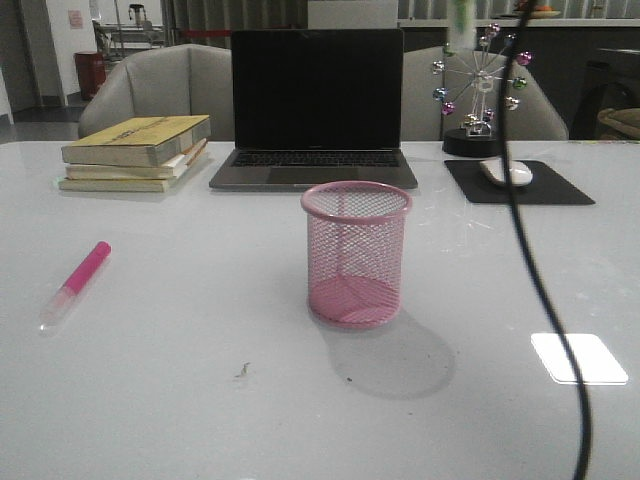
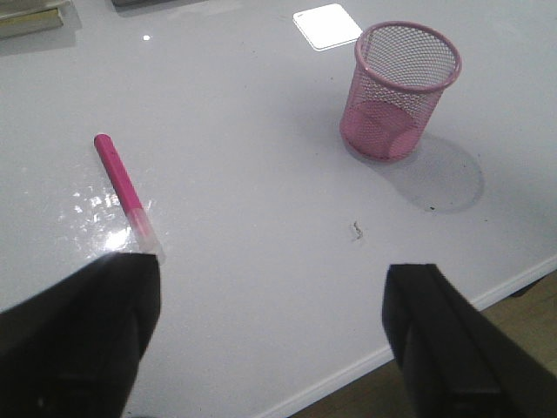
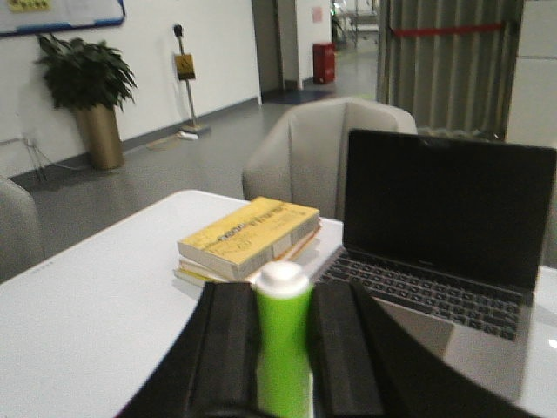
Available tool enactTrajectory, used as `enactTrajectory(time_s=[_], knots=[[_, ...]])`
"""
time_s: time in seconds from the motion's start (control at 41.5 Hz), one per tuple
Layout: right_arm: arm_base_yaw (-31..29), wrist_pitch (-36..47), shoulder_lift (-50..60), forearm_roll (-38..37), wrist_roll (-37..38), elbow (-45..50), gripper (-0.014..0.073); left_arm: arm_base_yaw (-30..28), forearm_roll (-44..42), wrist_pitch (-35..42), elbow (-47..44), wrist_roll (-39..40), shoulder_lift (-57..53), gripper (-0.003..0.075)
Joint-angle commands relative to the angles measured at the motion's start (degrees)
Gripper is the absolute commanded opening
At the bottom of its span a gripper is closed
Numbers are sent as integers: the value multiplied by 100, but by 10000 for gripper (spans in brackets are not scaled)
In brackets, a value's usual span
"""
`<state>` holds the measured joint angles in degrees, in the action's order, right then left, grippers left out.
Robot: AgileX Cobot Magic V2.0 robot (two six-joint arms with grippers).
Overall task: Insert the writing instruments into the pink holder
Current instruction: 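Lift the green marker with the right gripper over the pink holder, then drop the green marker into the holder and raise the right gripper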
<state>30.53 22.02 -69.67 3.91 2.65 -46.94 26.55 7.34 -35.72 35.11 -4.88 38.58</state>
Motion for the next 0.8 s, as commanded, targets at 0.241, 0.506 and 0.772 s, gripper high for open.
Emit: enactTrajectory(time_s=[0.241,0.506,0.772], knots=[[76,2310,-1502,-34,-66,-140,181,43,62,437,203,4,25,580],[65,2433,-2584,-34,-66,-140,183,43,62,437,203,4,25,580],[77,2498,-2838,-34,-66,-140,482,43,62,437,203,4,25,580]])
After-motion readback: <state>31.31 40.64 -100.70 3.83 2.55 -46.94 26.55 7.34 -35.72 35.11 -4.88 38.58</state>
